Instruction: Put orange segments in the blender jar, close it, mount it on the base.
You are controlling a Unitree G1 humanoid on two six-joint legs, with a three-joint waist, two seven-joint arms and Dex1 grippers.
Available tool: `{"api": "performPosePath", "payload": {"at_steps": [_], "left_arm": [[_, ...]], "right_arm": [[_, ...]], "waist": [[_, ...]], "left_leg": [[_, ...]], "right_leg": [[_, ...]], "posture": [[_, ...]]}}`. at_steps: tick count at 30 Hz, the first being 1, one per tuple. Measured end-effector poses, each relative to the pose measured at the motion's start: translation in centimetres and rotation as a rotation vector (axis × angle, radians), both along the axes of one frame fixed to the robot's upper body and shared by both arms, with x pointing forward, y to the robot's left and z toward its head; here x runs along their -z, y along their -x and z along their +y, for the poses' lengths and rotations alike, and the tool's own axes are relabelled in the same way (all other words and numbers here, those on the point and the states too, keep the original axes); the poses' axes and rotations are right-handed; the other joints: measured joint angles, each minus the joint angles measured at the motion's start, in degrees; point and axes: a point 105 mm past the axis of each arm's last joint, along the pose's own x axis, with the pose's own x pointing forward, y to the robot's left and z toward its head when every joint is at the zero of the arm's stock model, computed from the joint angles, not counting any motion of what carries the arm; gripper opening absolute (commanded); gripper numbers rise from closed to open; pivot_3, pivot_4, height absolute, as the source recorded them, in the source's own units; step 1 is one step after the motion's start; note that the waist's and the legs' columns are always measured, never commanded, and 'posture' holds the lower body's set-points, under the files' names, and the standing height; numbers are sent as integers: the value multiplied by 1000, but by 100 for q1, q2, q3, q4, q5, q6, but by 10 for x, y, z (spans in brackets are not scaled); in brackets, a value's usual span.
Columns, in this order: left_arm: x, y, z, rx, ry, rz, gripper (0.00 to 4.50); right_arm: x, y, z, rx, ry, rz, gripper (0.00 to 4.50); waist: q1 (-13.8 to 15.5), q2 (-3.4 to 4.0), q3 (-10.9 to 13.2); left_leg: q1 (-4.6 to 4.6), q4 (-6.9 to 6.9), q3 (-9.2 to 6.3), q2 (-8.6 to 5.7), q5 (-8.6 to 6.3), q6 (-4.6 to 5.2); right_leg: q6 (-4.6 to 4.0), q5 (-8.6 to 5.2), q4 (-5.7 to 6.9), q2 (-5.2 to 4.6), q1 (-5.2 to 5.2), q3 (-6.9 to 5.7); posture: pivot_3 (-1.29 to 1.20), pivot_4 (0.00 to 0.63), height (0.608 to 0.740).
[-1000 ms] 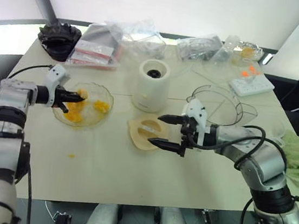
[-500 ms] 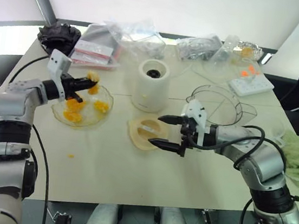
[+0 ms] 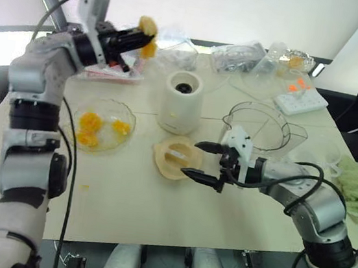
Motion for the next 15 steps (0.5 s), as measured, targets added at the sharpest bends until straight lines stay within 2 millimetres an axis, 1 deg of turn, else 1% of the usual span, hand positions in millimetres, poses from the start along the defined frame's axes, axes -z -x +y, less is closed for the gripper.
{"api": "performPosePath", "payload": {"at_steps": [3, 5, 6, 10, 15], "left_arm": [[-20, 4, -46, 160, 4, -56, 287], [-24, 6, -68, 234, -3, -80, 287], [-22, 7, -81, 273, -8, -76, 287], [-2, 9, -111, 380, -27, -30, 287], [19, 23, -150, 526, -90, -7, 287]], "right_arm": [[1, 9, -6, 64, -3, -8, 4500], [0, 16, -9, 96, -6, -13, 4500], [0, 19, -11, 120, -4, -14, 4500], [-3, 29, -19, 191, 2, -26, 4500], [-10, 39, -28, 279, 16, -52, 4500]], "waist": [[63, -1, 1], [65, -1, 1], [58, -1, 1], [2, 1, 1], [-17, 1, 1]], "left_leg": [[-3, 4, 8, -5, -1, 1], [-2, 3, 9, -5, -1, 1], [0, 3, 10, -3, -1, 2], [-1, 2, 6, -1, -2, 3], [-1, 2, 6, -2, -3, 5]], "right_leg": [[5, 3, -8, -3, 1, 4], [5, 3, -10, -3, 2, 6], [5, 3, -9, -2, 2, 6], [5, 2, -8, 1, 2, 4], [6, 2, -10, -1, 3, 5]], "posture": [[0, 150, 740], [0, 150, 740], [0, 150, 740], [0, 150, 740], [0, 150, 740]]}}
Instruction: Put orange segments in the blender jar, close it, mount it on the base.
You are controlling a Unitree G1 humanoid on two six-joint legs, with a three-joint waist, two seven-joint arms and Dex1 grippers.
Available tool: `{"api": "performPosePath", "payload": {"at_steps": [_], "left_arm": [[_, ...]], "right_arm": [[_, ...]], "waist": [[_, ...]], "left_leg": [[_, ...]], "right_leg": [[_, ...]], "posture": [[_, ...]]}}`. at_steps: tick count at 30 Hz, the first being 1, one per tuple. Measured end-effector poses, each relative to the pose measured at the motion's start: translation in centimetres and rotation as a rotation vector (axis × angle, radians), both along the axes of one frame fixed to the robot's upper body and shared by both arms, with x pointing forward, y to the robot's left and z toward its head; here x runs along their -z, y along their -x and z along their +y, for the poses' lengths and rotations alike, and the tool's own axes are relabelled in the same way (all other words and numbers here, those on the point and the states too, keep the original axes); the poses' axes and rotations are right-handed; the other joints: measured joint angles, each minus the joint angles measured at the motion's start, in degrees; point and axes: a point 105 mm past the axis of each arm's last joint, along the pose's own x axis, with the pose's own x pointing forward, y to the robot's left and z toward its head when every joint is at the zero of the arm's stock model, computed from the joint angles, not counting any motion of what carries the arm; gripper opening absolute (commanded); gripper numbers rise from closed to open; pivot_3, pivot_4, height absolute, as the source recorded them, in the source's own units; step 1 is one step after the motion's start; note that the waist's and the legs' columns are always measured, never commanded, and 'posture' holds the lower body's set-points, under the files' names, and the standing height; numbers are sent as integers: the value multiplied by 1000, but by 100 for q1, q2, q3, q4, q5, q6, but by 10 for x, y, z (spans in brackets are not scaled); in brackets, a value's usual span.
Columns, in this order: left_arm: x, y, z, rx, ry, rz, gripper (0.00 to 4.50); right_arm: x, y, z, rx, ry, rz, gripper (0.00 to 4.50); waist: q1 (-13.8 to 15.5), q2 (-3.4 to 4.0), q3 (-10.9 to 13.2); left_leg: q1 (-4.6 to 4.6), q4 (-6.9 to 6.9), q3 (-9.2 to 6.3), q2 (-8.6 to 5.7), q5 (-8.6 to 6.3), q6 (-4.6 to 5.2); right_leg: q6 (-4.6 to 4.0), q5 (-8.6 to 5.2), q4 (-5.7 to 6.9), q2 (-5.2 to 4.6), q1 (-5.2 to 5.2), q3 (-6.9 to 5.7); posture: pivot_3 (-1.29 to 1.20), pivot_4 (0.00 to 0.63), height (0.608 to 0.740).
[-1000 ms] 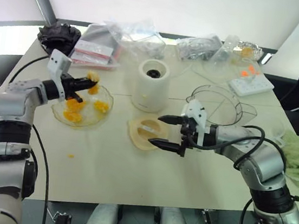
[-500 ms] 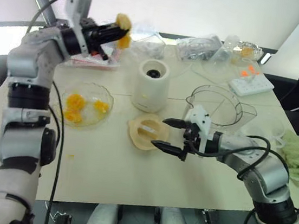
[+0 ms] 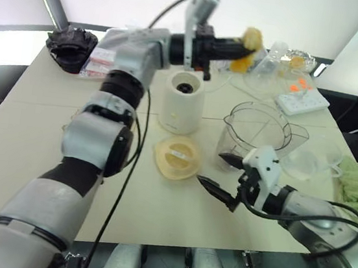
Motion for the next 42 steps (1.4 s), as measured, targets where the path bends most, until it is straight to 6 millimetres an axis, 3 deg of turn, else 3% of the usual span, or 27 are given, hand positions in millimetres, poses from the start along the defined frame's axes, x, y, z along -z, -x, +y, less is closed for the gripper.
{"api": "performPosePath", "payload": {"at_steps": [7, 13, 16, 23, 35, 42], "left_arm": [[41, 21, -43, 131, -113, 55, 287], [64, 29, -58, 160, -206, 25, 287], [68, 31, -60, 169, -220, 21, 1050], [70, 32, -65, 152, -225, 3, 4449], [64, 20, -63, 55, -171, -2, 4449], [32, 14, -23, 115, -88, -41, 4449]], "right_arm": [[-6, 14, -14, 114, 7, -15, 4500], [-8, 21, -25, 179, 19, -4, 4500], [-8, 24, -29, 211, 14, 5, 4500], [-10, 31, -38, 283, 2, 17, 4500], [-8, 40, -51, 358, 3, 19, 4500], [-16, 53, -79, 471, -4, -20, 4500]], "waist": [[2, 0, 0], [-2, 0, 0], [10, -1, 1], [116, -5, 3], [135, -10, 6], [120, -10, 6]], "left_leg": [[0, 0, 0, 2, -2, 3], [2, -1, 1, 5, -3, 6], [0, 0, 1, 5, -4, 7], [1, 2, 3, 4, -4, 8], [-1, 5, 3, 4, -5, 8], [5, 4, 4, 9, -8, 14]], "right_leg": [[1, -1, -1, 0, 1, 1], [1, -2, -2, 0, 2, 2], [3, -3, -3, -1, 2, 2], [6, -5, -9, 1, 7, 4], [10, -8, -17, 1, 13, 5], [8, -9, -19, 12, 18, 8]], "posture": [[0, 150, 740], [0, 150, 740], [0, 150, 740], [0, 150, 740], [0, 150, 740], [0, 150, 740]]}}
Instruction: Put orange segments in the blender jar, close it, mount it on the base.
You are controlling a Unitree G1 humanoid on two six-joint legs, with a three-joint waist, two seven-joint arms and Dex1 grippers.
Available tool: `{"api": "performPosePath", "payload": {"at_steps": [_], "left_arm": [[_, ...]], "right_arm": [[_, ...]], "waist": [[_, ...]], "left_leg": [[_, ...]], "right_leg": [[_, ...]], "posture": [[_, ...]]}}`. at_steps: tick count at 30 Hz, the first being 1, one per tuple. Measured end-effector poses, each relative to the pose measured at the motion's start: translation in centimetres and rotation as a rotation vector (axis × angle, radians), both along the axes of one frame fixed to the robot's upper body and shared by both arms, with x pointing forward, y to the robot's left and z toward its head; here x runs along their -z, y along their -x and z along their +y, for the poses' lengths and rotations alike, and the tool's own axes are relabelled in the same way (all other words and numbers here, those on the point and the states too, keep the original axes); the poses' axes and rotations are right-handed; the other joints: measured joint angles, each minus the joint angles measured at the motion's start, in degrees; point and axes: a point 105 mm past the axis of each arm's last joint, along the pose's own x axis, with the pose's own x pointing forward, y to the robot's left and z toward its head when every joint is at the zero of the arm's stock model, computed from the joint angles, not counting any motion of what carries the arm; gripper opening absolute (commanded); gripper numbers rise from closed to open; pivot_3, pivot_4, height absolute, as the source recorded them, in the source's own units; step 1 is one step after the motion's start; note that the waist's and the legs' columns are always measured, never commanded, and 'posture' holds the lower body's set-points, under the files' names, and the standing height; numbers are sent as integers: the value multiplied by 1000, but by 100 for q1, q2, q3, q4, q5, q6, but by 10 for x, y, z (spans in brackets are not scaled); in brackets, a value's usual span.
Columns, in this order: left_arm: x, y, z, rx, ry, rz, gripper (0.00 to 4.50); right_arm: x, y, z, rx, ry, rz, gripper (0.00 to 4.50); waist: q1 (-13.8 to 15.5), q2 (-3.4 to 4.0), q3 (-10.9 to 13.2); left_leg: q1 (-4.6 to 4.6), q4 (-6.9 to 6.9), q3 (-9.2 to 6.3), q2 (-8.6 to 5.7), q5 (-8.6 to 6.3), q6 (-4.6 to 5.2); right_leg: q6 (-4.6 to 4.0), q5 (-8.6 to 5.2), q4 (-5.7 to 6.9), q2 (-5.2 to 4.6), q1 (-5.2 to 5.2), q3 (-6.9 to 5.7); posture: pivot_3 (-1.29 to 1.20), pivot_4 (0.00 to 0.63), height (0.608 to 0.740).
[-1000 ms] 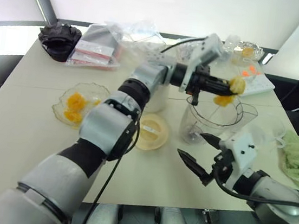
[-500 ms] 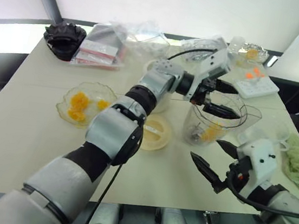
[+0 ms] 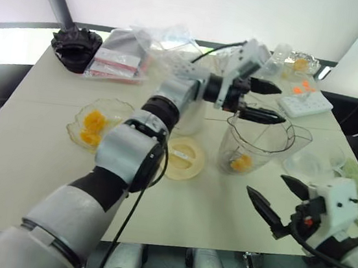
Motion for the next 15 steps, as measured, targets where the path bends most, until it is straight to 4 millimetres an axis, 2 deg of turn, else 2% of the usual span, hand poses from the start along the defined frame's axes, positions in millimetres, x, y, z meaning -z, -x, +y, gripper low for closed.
{"api": "performPosePath", "payload": {"at_steps": [4, 7, 9, 11, 13, 15], "left_arm": [[-7, -7, 30, -23, 4, -24, 4449], [4, -9, 45, -33, -11, -27, 4449], [24, -7, 63, -45, -49, -27, 4449], [54, -1, 79, -50, -103, 7, 4449], [82, 9, 90, -63, -150, 57, 4449], [101, 18, 98, -82, -184, 94, 4449]], "right_arm": [[-10, 8, -19, 81, 21, -41, 4500], [-15, 16, -34, 147, 51, -57, 4500], [-16, 21, -46, 206, 79, -57, 4500], [-14, 24, -56, 256, 97, -39, 4500], [-9, 23, -67, 298, 104, -27, 4500], [-7, 18, -79, 337, 111, -29, 4500]], "waist": [[0, 2, -1], [13, 4, -3], [-8, 5, -4], [-37, 12, -8], [-26, 12, -7], [-2, 12, -7]], "left_leg": [[3, 1, 1, 3, 0, 0], [2, 1, -2, 10, 0, 0], [3, 0, -1, 17, 0, 1], [12, -2, -1, 23, -3, 5], [11, -2, -4, 25, -3, 5], [9, -1, -4, 24, -3, 5]], "right_leg": [[0, 0, -5, -4, 7, 2], [0, 0, -9, -7, 11, 2], [-6, -2, -13, -7, 11, 7], [-22, -9, -11, -6, 11, 24], [-24, -10, -13, -6, 10, 25], [-27, -10, -17, -9, 10, 25]], "posture": [[0, 150, 740], [0, 150, 740], [0, 150, 740], [0, 150, 740], [0, 150, 740], [0, 150, 740]]}}
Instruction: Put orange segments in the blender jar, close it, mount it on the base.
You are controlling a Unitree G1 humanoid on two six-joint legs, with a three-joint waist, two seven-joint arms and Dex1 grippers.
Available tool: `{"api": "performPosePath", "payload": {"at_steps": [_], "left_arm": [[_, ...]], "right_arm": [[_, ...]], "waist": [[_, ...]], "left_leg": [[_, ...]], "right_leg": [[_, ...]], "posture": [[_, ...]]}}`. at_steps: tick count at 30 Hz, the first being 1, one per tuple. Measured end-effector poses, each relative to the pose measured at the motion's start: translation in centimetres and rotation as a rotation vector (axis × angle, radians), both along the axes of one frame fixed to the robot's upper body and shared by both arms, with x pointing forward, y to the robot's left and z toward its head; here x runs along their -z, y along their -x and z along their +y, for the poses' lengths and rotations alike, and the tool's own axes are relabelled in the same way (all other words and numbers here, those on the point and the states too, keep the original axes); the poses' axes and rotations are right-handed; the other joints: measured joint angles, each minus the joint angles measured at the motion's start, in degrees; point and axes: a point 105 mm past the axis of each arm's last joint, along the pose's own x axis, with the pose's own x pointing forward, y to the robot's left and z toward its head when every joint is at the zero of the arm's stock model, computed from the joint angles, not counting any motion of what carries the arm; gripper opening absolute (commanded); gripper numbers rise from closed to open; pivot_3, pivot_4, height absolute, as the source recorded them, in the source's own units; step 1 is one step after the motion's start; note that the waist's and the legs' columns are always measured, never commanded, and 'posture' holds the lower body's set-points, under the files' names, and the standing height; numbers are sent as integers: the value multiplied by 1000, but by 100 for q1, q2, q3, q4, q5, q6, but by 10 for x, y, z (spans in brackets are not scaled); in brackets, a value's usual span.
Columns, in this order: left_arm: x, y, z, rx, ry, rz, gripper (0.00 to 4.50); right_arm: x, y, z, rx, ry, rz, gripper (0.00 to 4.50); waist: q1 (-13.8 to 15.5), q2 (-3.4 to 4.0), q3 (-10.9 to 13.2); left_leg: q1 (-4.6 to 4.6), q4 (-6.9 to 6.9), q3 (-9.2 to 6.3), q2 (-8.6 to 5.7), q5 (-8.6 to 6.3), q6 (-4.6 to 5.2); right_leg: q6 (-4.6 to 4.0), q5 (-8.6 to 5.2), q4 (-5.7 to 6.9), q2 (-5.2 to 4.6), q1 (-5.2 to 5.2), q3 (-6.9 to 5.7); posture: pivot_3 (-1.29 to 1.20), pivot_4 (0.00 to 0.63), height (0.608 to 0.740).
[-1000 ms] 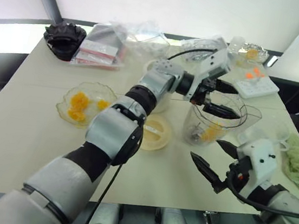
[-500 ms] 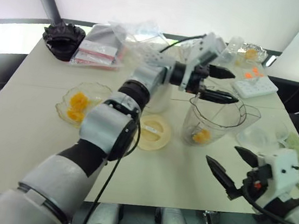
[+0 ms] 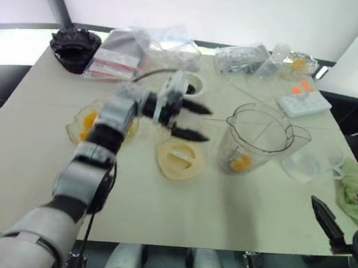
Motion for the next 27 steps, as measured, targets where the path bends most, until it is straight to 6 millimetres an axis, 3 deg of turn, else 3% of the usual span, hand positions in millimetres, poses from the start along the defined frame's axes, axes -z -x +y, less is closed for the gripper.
{"api": "performPosePath", "payload": {"at_steps": [7, 16, 27], "left_arm": [[15, 19, 3, -61, -36, -19, 4449], [26, 25, 10, -116, -60, -6, 4449], [30, 29, 5, -139, -54, 0, 4449]], "right_arm": [[9, -31, -31, 106, -80, -39, 4500], [42, -66, -65, 255, -71, 105, 4500], [65, -82, -101, 448, -89, 145, 4500]], "waist": [[15, 17, -10], [-2, 36, -19], [-5, 48, -26]], "left_leg": [[0, 2, 1, -10, 0, 0], [2, 1, 5, -10, 0, 0], [6, 1, 17, -19, 1, 0]], "right_leg": [[0, 1, -14, -10, 10, 0], [2, 2, -11, -5, 10, -1], [21, 13, 0, -3, 10, -3]], "posture": [[0, 150, 740], [0, 150, 740], [0, 150, 740]]}}
